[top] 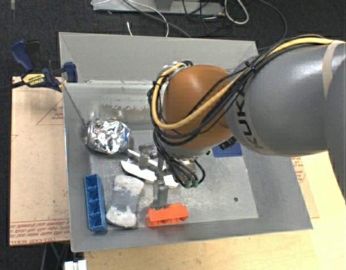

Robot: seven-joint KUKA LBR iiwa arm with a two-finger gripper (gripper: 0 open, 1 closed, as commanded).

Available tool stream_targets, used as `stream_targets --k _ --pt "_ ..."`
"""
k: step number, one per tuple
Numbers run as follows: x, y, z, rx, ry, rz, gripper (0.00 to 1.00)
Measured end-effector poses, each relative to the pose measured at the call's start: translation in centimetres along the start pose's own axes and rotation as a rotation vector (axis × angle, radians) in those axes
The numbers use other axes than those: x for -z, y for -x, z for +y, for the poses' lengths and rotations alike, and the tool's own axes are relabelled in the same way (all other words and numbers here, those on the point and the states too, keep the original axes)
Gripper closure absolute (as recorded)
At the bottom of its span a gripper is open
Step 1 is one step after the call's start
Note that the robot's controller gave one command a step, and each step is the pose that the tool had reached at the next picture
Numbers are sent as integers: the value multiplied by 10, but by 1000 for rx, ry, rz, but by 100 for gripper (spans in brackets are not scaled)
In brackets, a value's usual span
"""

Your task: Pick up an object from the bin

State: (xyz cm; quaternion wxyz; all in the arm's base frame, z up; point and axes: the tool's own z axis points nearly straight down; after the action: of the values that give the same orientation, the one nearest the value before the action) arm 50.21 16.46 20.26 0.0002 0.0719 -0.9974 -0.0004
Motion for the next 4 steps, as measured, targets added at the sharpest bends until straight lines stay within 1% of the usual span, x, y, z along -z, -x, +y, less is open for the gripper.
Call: stream_targets --k 1,2,3,4 --pt "-9 -1 -6 -131 3 -5 0" --pt "-55 12 -51 97 2 -5 0" --pt "-63 -15 -37 126 4 -3 0" --pt "-106 3 -71 154 2 -5 100"
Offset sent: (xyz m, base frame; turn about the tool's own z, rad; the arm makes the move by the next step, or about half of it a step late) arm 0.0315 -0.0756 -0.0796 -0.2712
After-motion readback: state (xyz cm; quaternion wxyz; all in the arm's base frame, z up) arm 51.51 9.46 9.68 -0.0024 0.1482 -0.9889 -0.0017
